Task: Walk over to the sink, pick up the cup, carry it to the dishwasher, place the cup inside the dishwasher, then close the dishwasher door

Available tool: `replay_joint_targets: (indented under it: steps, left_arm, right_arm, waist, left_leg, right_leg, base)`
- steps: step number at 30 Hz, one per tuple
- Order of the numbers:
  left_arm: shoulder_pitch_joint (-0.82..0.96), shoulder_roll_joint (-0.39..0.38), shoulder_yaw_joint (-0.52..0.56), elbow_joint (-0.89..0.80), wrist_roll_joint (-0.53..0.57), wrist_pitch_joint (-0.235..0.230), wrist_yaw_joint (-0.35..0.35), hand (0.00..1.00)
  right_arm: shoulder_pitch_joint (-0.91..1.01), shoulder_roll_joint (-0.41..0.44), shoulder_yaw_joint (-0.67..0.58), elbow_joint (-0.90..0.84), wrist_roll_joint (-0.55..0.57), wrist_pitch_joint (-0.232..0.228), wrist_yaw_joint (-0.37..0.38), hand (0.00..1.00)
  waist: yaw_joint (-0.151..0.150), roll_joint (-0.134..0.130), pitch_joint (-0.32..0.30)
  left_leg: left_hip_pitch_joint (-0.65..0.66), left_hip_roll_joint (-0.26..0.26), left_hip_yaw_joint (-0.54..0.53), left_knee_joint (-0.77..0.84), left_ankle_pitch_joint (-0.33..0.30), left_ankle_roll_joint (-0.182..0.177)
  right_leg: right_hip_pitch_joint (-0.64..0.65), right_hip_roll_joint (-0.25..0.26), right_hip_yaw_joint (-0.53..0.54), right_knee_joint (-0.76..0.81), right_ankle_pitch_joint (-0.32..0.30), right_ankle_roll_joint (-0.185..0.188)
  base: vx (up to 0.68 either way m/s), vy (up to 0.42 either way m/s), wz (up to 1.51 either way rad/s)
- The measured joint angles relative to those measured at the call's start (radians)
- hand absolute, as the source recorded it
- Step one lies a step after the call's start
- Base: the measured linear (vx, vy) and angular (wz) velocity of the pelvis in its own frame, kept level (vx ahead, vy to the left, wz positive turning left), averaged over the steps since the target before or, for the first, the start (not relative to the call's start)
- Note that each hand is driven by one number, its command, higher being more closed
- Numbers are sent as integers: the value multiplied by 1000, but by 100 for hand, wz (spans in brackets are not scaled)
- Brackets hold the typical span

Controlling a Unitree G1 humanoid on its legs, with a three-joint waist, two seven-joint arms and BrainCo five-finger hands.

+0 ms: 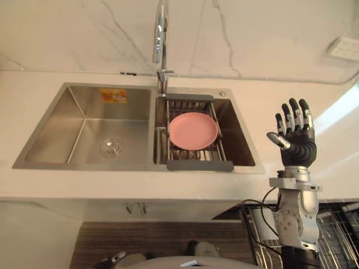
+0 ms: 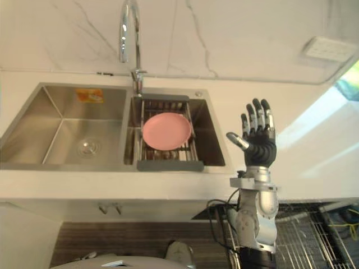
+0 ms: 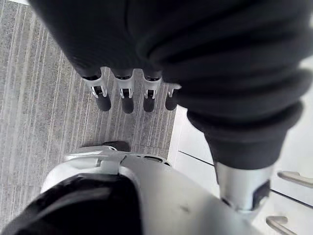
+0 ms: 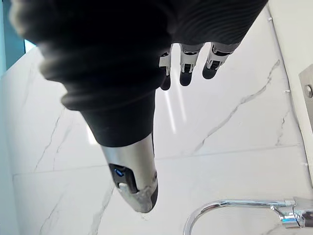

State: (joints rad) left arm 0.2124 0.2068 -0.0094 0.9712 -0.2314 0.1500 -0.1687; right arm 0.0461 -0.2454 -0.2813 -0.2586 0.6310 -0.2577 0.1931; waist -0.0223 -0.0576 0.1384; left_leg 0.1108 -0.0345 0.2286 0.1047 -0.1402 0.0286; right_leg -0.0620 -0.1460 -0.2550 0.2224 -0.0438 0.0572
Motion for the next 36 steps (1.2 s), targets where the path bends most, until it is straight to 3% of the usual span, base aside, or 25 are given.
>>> replay_joint_targets:
  steps: [3, 7, 12, 15, 18, 19, 27, 31, 36]
  left_arm:
    - [6, 1, 11, 0, -3, -4, -15, 0]
    - [6, -7, 19, 2, -3, -6, -16, 0]
    - [5, -13, 41, 0, -3, -3, -16, 0]
    - [7, -11, 39, 0, -12, 8, -18, 0]
    - [8, -11, 34, -1, -32, 17, -18, 0]
    - [8, -11, 34, -1, -33, 17, -18, 0]
    - [10, -12, 6, -17, -41, 30, -22, 0]
    - [10, -11, 7, -19, -54, 42, -22, 0]
    - [14, -11, 11, -19, -73, 48, -33, 0]
  right_arm:
    - [-4, 0, -27, 0, 2, 0, 6, 0]
    - [5, 1, -61, 0, -7, 0, 25, 0]
    - [26, 1, -51, -1, -156, 0, 46, 0]
    - [26, -9, -38, -1, -294, 0, 26, 0]
    - [20, -95, 44, -1, -525, 0, -32, 0]
    - [18, -103, 53, -1, -540, 0, -34, 0]
    - [-182, -250, 212, 90, -1024, 5, -160, 0]
    - [-230, -262, 299, 179, -1146, 28, -189, 0]
    - [-286, -280, 377, 290, -1251, 22, -204, 0]
  waist:
    - [-5, -6, 3]
    - [-20, -8, 3]
    - [-16, -11, 4]
    - [-17, -11, 4]
    - [-15, -6, 2]
    - [-13, -5, 2]
    - [26, 10, -13]
    - [41, 11, -17]
    - [56, 10, -19]
  left_leg:
    - [28, 29, 28, -4, -15, -13]
    - [37, 30, 47, -4, -27, -5]
    - [29, 25, 74, -4, -33, 3]
    - [28, 26, 73, -4, -33, 4]
    - [11, 29, 66, -21, -29, 9]
    - [10, 29, 65, -22, -28, 11]
    - [5, 22, 8, -44, 12, 11]
    - [0, 21, -31, -58, 28, 8]
    - [-4, 17, -65, -77, 53, 5]
  right_leg:
    - [33, 41, 22, -49, 23, -21]
    - [60, 50, 35, -105, 46, -7]
    - [66, 54, 53, -162, 85, -1]
    - [76, 56, 48, -177, 94, 1]
    - [76, 58, 22, -201, 101, -4]
    - [77, 59, 21, -204, 103, -5]
    - [128, 63, -46, -303, 160, -3]
    - [134, 62, -85, -303, 159, -3]
    - [138, 59, -119, -303, 159, -2]
  base:
    - [112, -55, -36]
    - [18, 20, -18]
    - [-74, 44, -15]
    - [-72, -4, 4]
    - [-90, -19, 13]
    - [-62, -30, 14]
    - [-20, -19, 22]
    - [-20, -9, 28]
    - [-34, 3, 21]
